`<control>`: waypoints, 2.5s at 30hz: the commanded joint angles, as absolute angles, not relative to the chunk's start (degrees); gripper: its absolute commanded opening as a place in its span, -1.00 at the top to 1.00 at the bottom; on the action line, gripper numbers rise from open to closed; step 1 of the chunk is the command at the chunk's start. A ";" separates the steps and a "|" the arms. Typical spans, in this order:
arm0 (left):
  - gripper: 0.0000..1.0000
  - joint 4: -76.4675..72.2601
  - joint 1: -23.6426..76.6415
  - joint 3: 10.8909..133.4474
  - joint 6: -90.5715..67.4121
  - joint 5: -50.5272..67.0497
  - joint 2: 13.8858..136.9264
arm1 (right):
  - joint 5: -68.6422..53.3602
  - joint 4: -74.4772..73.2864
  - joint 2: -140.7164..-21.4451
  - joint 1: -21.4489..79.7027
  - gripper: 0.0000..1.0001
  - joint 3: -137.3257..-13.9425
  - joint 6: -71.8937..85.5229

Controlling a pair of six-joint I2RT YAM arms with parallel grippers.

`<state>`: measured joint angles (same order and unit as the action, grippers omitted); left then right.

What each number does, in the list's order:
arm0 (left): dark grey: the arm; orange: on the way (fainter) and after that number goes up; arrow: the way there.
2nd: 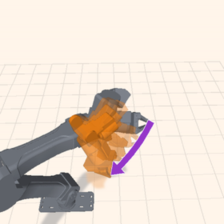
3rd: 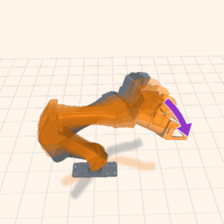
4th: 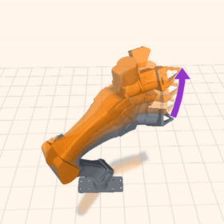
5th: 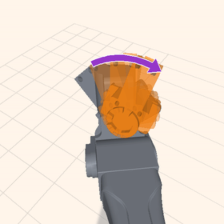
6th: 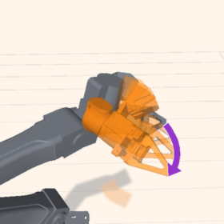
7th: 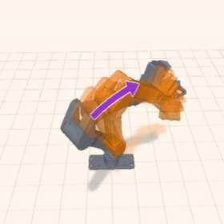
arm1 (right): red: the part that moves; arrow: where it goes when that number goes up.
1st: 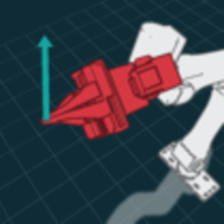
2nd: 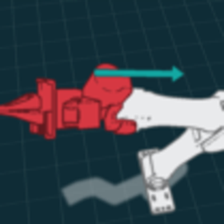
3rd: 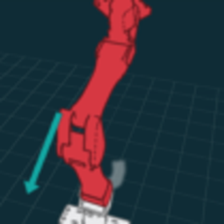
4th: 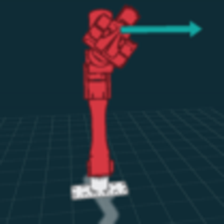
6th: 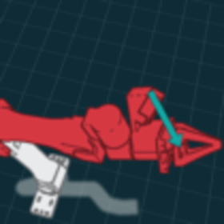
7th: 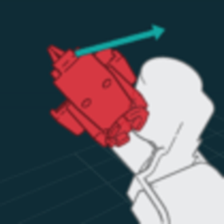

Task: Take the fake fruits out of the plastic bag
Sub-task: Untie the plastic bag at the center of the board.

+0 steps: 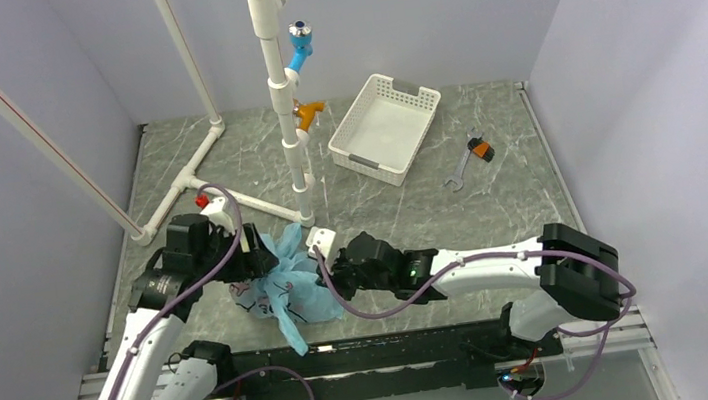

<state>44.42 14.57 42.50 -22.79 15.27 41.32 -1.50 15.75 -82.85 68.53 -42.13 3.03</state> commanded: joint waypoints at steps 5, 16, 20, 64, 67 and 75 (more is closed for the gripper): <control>0.03 41.18 15.90 41.47 -21.23 16.91 43.78 | 0.53 7.16 -79.99 68.47 0.60 -50.47 3.41; 0.73 40.87 23.45 40.77 -22.79 13.69 41.16 | -1.38 7.53 -83.62 69.43 -0.18 -59.28 6.50; 0.82 40.93 23.90 40.77 -23.15 12.58 39.77 | -5.14 8.26 -87.01 70.00 -0.20 -61.20 7.87; 1.00 44.64 23.91 41.34 -27.83 0.18 28.80 | 25.62 1.53 -68.20 67.16 0.97 -40.62 21.88; 1.00 44.24 23.91 41.19 -27.57 0.18 28.95 | 19.21 1.03 -65.03 61.58 0.96 -37.78 23.51; 1.00 43.46 24.06 41.01 -26.89 1.68 29.95 | 9.58 0.81 -67.04 61.35 0.66 -42.19 17.85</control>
